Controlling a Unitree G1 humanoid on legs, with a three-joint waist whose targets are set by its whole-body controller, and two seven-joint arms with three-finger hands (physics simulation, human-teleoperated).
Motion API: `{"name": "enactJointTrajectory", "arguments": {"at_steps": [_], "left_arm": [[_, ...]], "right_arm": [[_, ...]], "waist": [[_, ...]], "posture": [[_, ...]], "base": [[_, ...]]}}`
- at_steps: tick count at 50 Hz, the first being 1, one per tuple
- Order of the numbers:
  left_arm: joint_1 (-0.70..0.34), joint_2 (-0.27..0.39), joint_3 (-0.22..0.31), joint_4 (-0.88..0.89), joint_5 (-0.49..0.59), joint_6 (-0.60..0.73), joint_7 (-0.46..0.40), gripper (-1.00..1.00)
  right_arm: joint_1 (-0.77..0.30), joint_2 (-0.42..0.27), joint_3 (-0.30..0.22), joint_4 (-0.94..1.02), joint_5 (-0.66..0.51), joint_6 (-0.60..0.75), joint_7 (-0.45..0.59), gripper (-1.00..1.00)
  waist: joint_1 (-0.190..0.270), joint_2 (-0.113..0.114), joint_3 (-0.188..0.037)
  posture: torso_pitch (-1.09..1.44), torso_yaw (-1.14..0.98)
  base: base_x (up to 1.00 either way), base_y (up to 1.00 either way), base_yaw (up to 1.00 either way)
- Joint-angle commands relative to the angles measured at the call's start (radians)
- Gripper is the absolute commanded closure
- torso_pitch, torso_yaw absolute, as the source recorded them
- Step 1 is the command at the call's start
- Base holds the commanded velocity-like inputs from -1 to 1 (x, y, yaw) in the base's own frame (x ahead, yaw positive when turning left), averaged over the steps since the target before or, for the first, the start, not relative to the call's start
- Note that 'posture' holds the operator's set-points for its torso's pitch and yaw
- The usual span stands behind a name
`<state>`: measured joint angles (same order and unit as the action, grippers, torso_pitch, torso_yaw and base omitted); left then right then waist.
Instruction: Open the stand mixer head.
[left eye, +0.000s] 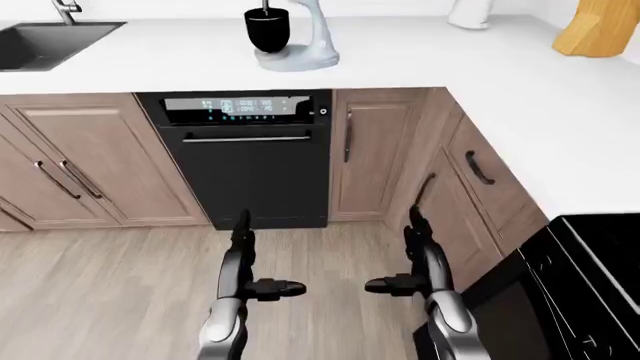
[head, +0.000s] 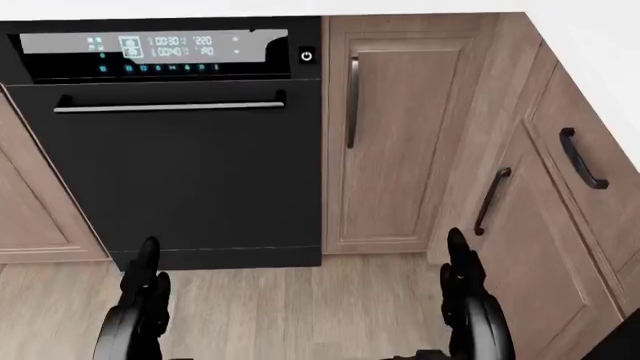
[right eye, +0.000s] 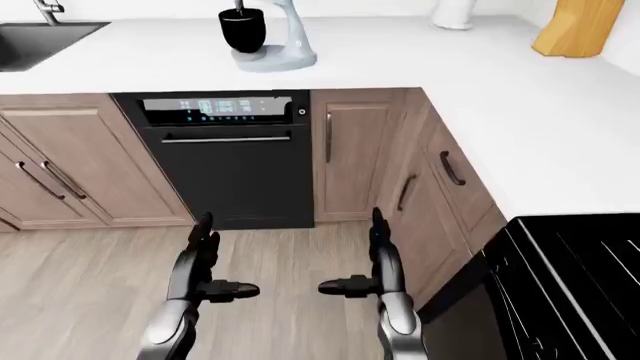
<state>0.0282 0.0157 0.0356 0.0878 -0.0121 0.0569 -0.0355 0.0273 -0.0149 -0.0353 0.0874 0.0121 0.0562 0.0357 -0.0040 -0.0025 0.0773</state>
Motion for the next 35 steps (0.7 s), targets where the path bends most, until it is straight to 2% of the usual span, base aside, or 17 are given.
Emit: {"name": "enactJointTrajectory", "arguments": {"at_steps": [1, 3, 4, 5, 7, 8, 13, 14, 16, 18, 19, 21, 23, 27, 29, 32, 35], "left_arm": [[-0.032, 0.008, -0.004, -0.051, 0.017, -0.097, -0.002, -1.00], [-0.030, 0.008, -0.004, -0.052, 0.020, -0.097, -0.007, -1.00], [-0.036, 0.009, -0.001, -0.041, 0.023, -0.101, -0.005, -1.00], [-0.038, 0.008, 0.001, -0.042, 0.021, -0.096, -0.004, -1.00], [-0.035, 0.008, 0.000, -0.048, 0.024, -0.093, -0.004, -1.00], [-0.033, 0.008, 0.000, -0.052, 0.025, -0.094, -0.004, -1.00], [-0.037, 0.008, 0.002, -0.047, 0.030, -0.100, -0.001, -1.00], [-0.040, 0.008, 0.003, -0.040, 0.034, -0.110, 0.003, -1.00], [-0.036, 0.007, 0.004, -0.054, 0.035, -0.122, 0.006, -1.00], [-0.038, -0.003, 0.010, -0.093, 0.001, -0.200, 0.007, -1.00], [-0.036, -0.005, 0.011, -0.136, -0.004, -0.296, 0.009, -1.00], [-0.030, -0.018, 0.015, -0.238, -0.085, -0.371, 0.001, -1.00], [-0.018, -0.023, 0.011, -0.289, -0.134, -0.381, 0.003, -1.00], [-0.024, -0.019, 0.021, -0.387, -0.214, -0.383, 0.011, -1.00], [-0.036, -0.012, 0.031, -0.475, -0.225, -0.383, 0.027, -1.00], [-0.099, 0.008, 0.058, -0.712, -0.302, -0.200, 0.110, -1.00], [-0.180, 0.037, 0.096, -0.852, -0.361, -0.066, 0.185, -1.00]], "right_arm": [[-0.033, 0.000, -0.008, -0.084, 0.024, -0.058, 0.004, -1.00], [-0.031, -0.001, -0.008, -0.098, 0.032, -0.047, 0.005, -1.00], [-0.031, -0.002, -0.007, -0.097, 0.035, -0.050, 0.009, -1.00], [-0.031, -0.002, -0.008, -0.096, 0.038, -0.052, 0.010, -1.00], [-0.030, -0.001, -0.008, -0.098, 0.046, -0.051, 0.013, -1.00], [-0.029, 0.000, -0.007, -0.101, 0.049, -0.050, 0.014, -1.00], [-0.025, 0.001, -0.002, -0.092, 0.060, -0.072, 0.029, -1.00], [-0.030, -0.002, -0.003, -0.079, 0.021, -0.177, 0.009, -1.00], [-0.020, -0.007, 0.010, -0.138, 0.007, -0.256, 0.041, -1.00], [-0.027, -0.010, 0.004, -0.147, -0.011, -0.329, 0.039, -1.00], [-0.025, -0.013, 0.005, -0.183, -0.022, -0.362, 0.045, -1.00], [-0.021, -0.009, 0.006, -0.277, 0.012, -0.398, 0.067, -1.00], [-0.019, -0.009, 0.010, -0.325, 0.001, -0.434, 0.079, -1.00], [-0.036, -0.004, 0.002, -0.504, 0.051, -0.302, 0.070, -1.00], [-0.077, -0.007, -0.006, -0.648, 0.104, -0.165, 0.051, -1.00], [-0.178, -0.030, -0.006, -0.868, 0.124, 0.048, 0.023, -1.00], [-0.290, -0.050, -0.027, -1.013, 0.164, 0.234, -0.012, -1.00]], "waist": [[-0.002, -0.008, -0.001], [0.007, -0.001, -0.061], [0.008, -0.001, -0.053], [0.007, -0.006, -0.017], [0.007, -0.007, -0.069], [0.007, -0.007, -0.075], [0.008, -0.006, -0.078], [0.007, -0.005, -0.079], [0.007, -0.004, -0.082], [0.007, -0.002, -0.085], [0.006, -0.001, -0.087], [0.005, -0.002, -0.093], [0.005, -0.005, -0.094], [0.006, -0.006, -0.096], [0.007, -0.005, -0.099], [0.007, -0.004, -0.100], [0.007, -0.004, -0.089]], "posture": [[0.00, 0.00], [0.00, 0.00], [0.00, 0.00], [0.00, 0.00], [0.00, 0.00], [0.00, 0.00], [0.00, 0.00], [0.00, 0.00], [0.00, 0.00], [0.00, 0.00], [0.00, 0.00], [0.00, 0.00], [0.00, 0.00], [0.00, 0.00], [0.00, 0.00], [0.00, 0.00], [0.00, 0.00]], "base": [[0.00, 0.00, 0.00], [0.00, 0.00, 0.00], [0.00, 0.00, 0.00], [0.00, 0.00, 0.00], [0.00, 0.00, 0.00], [0.00, 0.00, 0.00], [0.00, 0.00, 0.00], [0.00, 0.00, 0.00], [0.00, 0.00, 0.00], [0.00, 0.00, 0.00], [0.00, 0.00, 0.00], [0.00, 0.00, 0.00], [0.00, 0.00, 0.00], [0.00, 0.00, 0.00], [0.00, 0.00, 0.00], [0.00, 0.00, 0.00], [0.00, 0.00, 0.00]]}}
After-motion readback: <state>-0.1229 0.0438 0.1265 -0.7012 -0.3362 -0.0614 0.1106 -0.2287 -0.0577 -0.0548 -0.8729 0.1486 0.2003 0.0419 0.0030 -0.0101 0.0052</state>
